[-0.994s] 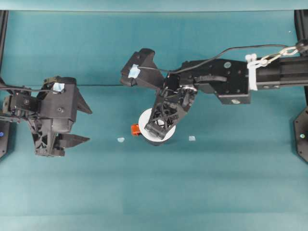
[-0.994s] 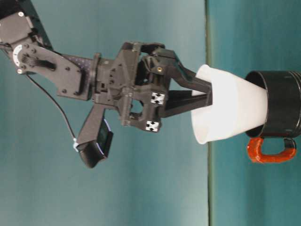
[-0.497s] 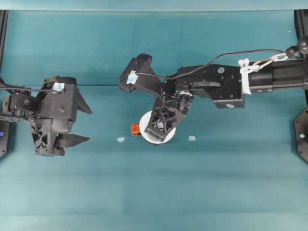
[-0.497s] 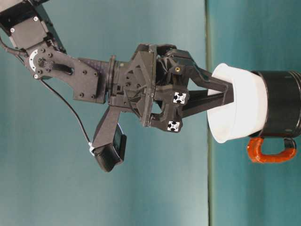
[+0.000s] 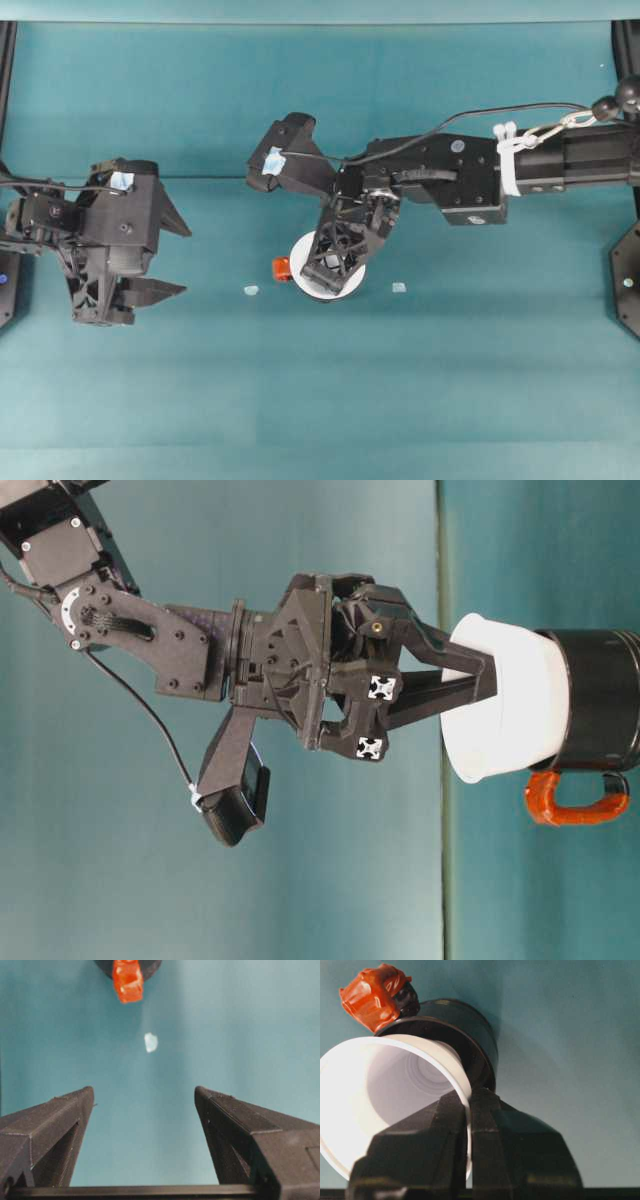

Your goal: Put the paper cup into the moved red handle cup holder.

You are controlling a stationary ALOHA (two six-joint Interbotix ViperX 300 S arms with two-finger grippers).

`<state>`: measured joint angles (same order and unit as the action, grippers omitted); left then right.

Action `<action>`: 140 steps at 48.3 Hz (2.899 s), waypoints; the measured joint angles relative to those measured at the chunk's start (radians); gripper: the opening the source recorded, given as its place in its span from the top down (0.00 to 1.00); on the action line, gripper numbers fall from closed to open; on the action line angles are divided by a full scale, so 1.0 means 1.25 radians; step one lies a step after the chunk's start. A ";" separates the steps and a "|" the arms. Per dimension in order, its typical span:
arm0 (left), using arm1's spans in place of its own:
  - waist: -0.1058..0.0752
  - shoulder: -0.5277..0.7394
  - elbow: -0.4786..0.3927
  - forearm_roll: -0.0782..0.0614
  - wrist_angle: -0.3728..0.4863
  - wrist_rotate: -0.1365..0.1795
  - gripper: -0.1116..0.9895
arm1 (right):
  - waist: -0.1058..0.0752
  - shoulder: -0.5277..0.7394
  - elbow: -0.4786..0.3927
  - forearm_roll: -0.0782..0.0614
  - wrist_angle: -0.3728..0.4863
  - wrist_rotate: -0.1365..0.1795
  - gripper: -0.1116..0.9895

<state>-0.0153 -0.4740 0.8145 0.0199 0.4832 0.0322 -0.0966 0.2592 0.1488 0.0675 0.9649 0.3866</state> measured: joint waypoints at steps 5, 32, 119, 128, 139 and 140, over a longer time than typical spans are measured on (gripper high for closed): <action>0.000 -0.001 0.000 -0.001 0.000 0.000 0.09 | 0.000 0.001 -0.005 -0.001 0.001 0.000 1.00; 0.001 -0.001 0.000 -0.001 0.000 0.000 0.09 | 0.006 0.001 -0.012 -0.002 0.017 -0.001 0.17; 0.001 -0.053 0.027 -0.001 0.005 -0.018 0.09 | 0.064 -0.520 0.344 -0.090 -0.329 -0.085 0.12; 0.001 -0.053 0.027 0.000 0.005 -0.020 0.09 | 0.076 -0.593 0.385 -0.088 -0.347 -0.085 0.12; 0.001 -0.053 0.027 -0.001 0.005 -0.016 0.09 | 0.086 -0.641 0.412 -0.088 -0.356 -0.085 0.12; 0.001 -0.053 0.027 0.000 0.005 -0.018 0.09 | 0.086 -0.644 0.415 -0.090 -0.356 -0.085 0.12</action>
<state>-0.0138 -0.5400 0.8483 0.0199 0.4893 0.0092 0.0107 -0.5461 0.6673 -0.0445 0.5200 0.2807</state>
